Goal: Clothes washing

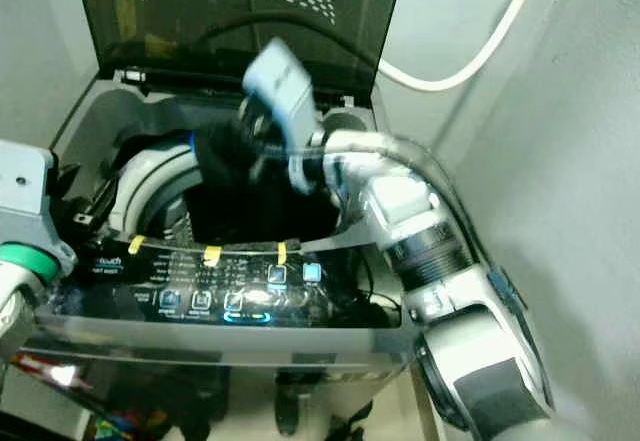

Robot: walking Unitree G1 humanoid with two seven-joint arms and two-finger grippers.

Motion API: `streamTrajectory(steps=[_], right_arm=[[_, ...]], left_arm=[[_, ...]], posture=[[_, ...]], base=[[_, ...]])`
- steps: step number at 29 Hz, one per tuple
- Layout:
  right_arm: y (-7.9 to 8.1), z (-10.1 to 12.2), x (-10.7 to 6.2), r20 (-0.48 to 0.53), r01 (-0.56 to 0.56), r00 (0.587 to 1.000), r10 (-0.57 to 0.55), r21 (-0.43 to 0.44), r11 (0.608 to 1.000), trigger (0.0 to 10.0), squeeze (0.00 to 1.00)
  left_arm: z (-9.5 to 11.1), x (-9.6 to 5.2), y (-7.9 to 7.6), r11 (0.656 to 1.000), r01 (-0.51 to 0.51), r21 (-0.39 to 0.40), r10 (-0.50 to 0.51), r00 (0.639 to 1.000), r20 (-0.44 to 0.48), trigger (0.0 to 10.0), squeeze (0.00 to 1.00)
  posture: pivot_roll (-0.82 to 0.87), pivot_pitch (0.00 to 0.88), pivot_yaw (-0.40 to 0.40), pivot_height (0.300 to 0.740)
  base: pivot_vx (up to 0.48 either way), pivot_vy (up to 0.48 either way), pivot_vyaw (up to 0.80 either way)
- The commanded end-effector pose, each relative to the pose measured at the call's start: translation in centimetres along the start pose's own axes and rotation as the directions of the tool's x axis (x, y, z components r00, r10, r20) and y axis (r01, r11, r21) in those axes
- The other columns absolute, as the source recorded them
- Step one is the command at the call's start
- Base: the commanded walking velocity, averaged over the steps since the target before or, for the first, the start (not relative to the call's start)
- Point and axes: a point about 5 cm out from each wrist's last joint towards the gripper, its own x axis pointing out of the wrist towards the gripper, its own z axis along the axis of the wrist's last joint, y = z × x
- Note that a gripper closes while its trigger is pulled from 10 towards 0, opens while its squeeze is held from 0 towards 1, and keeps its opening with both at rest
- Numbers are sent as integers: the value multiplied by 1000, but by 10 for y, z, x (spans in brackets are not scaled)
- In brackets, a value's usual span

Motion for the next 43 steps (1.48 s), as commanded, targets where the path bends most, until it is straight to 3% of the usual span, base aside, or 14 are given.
streamTrajectory(steps=[1,2,3,4,5,8,9,15,23,25,28,30,34,43], right_arm=[[9,0,2,-15,-69,998,69,-35,997,10000,0],[9,-1,2,-19,-73,997,72,-28,997,10000,0],[8,-1,1,-21,-75,997,74,-20,997,10000,184],[4,2,1,-6,-48,999,48,7,999,10000,914],[-1,7,-1,16,-15,1000,14,20,1000,10000,1000],[-9,16,-4,54,43,998,-44,25,999,10000,1000],[-12,19,-6,70,66,995,-68,19,998,10000,0],[-32,43,-29,179,173,967,-183,72,982,10000,0],[-34,31,-49,165,196,966,-201,46,979,10000,0],[-32,16,-46,198,239,942,-269,165,957,10000,0],[-24,-2,-36,240,323,888,-392,281,904,10000,0],[-18,-11,-33,295,419,798,-526,355,835,10000,0],[-11,-17,-36,327,564,673,-663,353,746,10000,0],[-4,-22,-45,366,619,563,-741,406,672,10000,0]], left_arm=[[-1,1,-4,999,36,-1,-36,999,-16,10000,0],[-1,1,-4,999,38,-4,-38,999,-15,10000,0],[-1,2,-4,999,40,-6,-40,999,-15,10000,0],[0,2,-3,999,42,-7,-42,999,-14,10000,0],[0,2,-3,999,47,-6,-47,999,-15,10000,0],[0,3,-3,999,52,-1,-52,999,-17,10000,0],[1,3,-3,999,52,2,-52,999,-16,10000,0],[2,4,-2,999,49,3,-49,999,-11,10000,0],[2,6,-2,999,43,-3,-43,999,-5,10000,0],[2,8,-2,999,33,-11,-33,999,1,10000,0],[3,12,-2,999,12,-30,-12,1000,10,10000,0],[4,16,-4,999,3,-40,-3,1000,15,10000,0],[6,23,-9,1000,7,-24,-6,999,41,10000,0],[5,27,-15,999,7,40,-9,999,43,10000,0]], posture=[[210,30,5,740],[210,26,11,740],[210,26,11,740],[210,26,11,740],[208,22,17,740],[208,22,17,740],[208,22,17,740],[207,14,27,740],[197,10,30,740],[196,10,30,740],[194,12,32,740],[194,12,32,740],[175,16,38,740],[170,14,39,740]], base=[[0,0,0],[0,0,0],[0,0,0],[0,0,0],[0,0,0],[0,0,0],[0,0,0],[0,0,0],[0,0,0],[0,0,0],[0,0,0],[0,0,0],[0,0,400],[0,0,800]])
